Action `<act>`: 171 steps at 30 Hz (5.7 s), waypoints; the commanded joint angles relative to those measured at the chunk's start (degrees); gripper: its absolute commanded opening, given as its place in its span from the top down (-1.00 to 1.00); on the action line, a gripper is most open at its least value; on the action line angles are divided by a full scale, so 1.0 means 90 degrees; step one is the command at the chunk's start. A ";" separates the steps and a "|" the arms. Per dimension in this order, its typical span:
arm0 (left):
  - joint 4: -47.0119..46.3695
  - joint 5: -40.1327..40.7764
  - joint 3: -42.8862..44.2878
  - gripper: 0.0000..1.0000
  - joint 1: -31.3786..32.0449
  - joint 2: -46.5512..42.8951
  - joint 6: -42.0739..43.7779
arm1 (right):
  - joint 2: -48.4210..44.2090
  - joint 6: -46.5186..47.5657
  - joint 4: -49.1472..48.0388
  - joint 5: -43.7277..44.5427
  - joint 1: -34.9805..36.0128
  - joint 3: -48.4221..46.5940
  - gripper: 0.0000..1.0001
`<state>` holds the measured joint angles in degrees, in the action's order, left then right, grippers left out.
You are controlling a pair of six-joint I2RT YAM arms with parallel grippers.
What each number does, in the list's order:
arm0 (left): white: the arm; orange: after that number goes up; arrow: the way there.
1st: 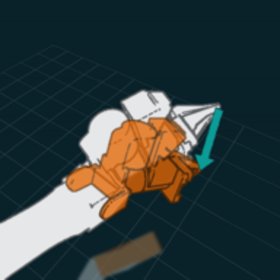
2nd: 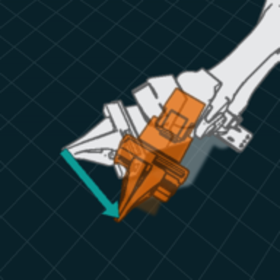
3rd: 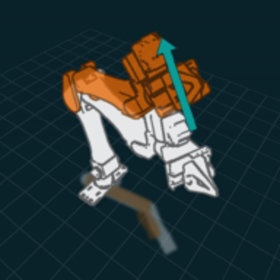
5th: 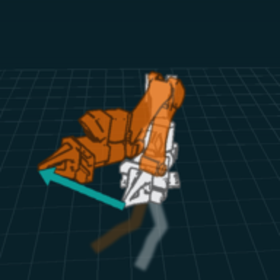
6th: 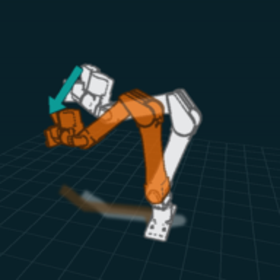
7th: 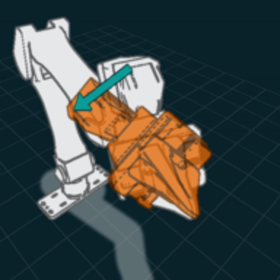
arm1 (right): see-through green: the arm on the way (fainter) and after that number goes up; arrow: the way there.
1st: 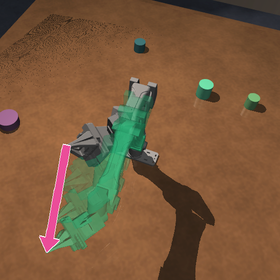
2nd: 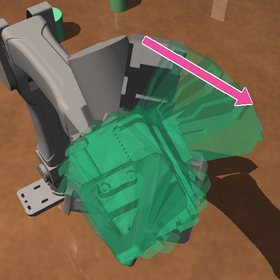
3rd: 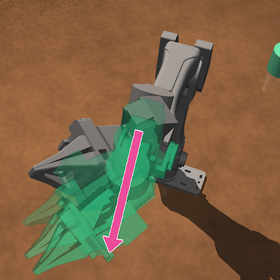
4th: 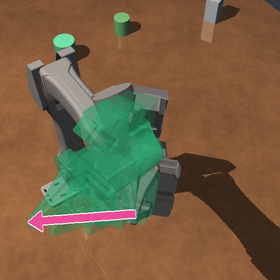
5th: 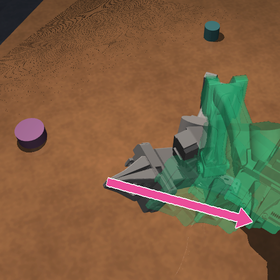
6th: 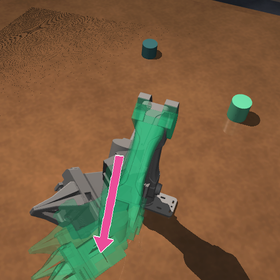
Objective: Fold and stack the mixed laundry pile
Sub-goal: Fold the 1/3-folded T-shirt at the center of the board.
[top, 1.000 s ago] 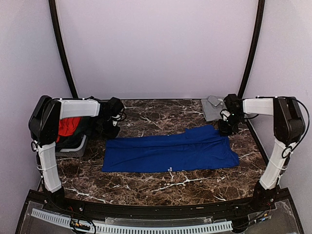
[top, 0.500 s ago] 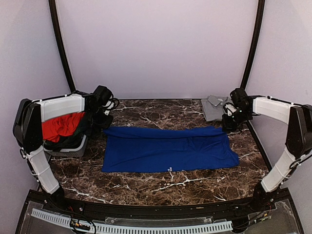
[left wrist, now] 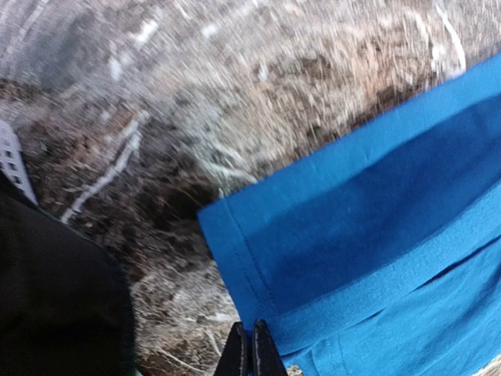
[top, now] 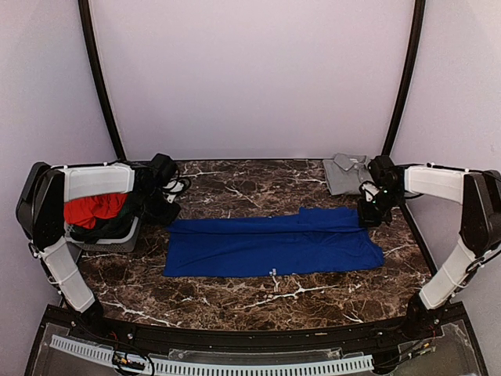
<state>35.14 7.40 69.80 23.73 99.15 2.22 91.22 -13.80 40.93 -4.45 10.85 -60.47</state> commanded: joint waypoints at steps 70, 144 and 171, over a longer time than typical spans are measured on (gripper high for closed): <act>-0.1319 -0.2937 0.0515 0.15 0.0311 -0.0167 -0.1301 | 0.0944 0.0191 0.0087 -0.0586 0.0017 -0.1482 0.06; -0.2839 -0.4554 0.8340 1.00 0.2276 0.6714 -0.4204 | 0.1752 0.0181 -0.0836 -0.1598 -0.0520 -0.1905 1.00; -0.4480 -0.4304 0.3374 0.98 0.3068 0.3465 -0.1956 | -0.0979 -0.0271 -0.0754 -0.1860 0.0005 0.0633 1.00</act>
<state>-3.05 -30.65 104.16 49.76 134.98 -19.92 86.02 -14.24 34.30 -20.29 9.30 -57.21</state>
